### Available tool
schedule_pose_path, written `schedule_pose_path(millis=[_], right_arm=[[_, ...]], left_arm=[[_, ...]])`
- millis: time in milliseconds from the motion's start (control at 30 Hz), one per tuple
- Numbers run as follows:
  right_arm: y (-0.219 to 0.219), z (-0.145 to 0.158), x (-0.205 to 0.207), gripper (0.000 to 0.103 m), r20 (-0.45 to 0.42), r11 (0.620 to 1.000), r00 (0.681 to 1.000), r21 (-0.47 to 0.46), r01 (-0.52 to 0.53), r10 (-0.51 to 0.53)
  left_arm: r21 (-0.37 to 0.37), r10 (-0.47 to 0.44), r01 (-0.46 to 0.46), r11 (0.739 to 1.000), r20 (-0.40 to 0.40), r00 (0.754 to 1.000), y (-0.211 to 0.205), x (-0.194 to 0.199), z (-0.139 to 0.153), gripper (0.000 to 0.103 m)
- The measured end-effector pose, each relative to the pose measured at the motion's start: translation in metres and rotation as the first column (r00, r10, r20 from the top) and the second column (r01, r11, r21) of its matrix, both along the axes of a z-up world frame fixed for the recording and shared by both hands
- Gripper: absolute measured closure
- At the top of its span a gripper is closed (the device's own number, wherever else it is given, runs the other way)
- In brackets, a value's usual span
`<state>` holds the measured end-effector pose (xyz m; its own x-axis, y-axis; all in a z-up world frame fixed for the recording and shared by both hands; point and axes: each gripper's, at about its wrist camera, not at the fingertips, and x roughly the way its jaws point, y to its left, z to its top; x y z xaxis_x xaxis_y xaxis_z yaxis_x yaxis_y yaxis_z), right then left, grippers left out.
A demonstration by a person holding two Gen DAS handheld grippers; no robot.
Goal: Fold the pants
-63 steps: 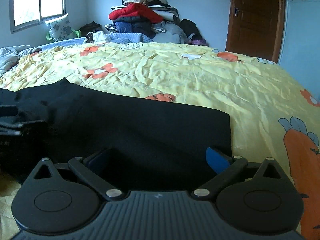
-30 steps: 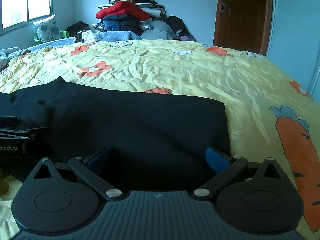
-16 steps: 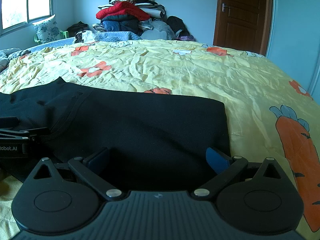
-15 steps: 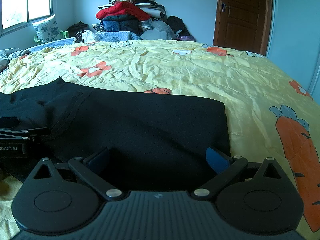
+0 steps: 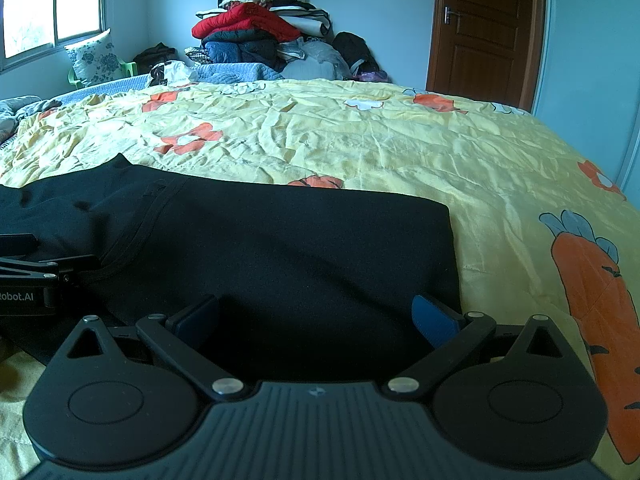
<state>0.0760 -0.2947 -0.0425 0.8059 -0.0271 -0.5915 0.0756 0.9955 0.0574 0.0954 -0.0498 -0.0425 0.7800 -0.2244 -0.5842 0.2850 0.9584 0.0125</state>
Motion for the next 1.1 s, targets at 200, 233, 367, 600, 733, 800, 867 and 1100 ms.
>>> schedule_pose_path(millis=[200, 233, 367, 600, 733, 800, 867, 1100], right_arm=[[0.0, 0.0, 0.0, 0.0, 0.0, 1.0, 1.0, 0.0, 0.0, 0.0], [0.0, 0.0, 0.0, 0.0, 0.0, 1.0, 1.0, 0.001, 0.0, 0.0], [0.0, 0.0, 0.0, 0.0, 0.0, 1.0, 1.0, 0.001, 0.0, 0.0], [0.0, 0.0, 0.0, 0.0, 0.0, 1.0, 1.0, 0.0, 0.0, 0.0], [0.0, 0.0, 0.0, 0.0, 0.0, 1.0, 1.0, 0.0, 0.0, 0.0], [0.0, 0.0, 0.0, 0.0, 0.0, 1.0, 1.0, -0.002, 0.0, 0.0], [0.0, 0.0, -0.001, 0.0, 0.002, 1.0, 1.0, 0.001, 0.0, 0.0], [0.003, 0.003, -0.015, 0.0, 0.024, 1.0, 1.0, -0.024, 0.009, -0.008]], left_arm=[[0.002, 0.0, 0.0, 1.0, 0.001, 1.0, 0.0, 0.0, 0.0, 0.0], [0.003, 0.0, 0.0, 1.0, 0.002, 1.0, 0.0, 0.0, 0.0, 0.0], [0.013, 0.004, -0.004, 1.0, 0.008, 1.0, 0.001, -0.004, 0.002, 0.0], [0.016, 0.036, -0.036, 0.999, -0.01, 0.999, 0.007, -0.018, 0.007, 0.0], [0.04, 0.045, -0.045, 0.998, 0.008, 0.999, 0.006, -0.021, 0.0, 0.0], [0.052, 0.046, -0.046, 0.998, 0.014, 0.999, 0.004, -0.022, 0.0, 0.0], [0.049, 0.046, -0.046, 0.998, 0.013, 0.999, 0.005, -0.022, 0.0, 0.0], [0.038, 0.046, -0.046, 0.998, 0.006, 0.999, 0.007, -0.021, 0.0, 0.0]])
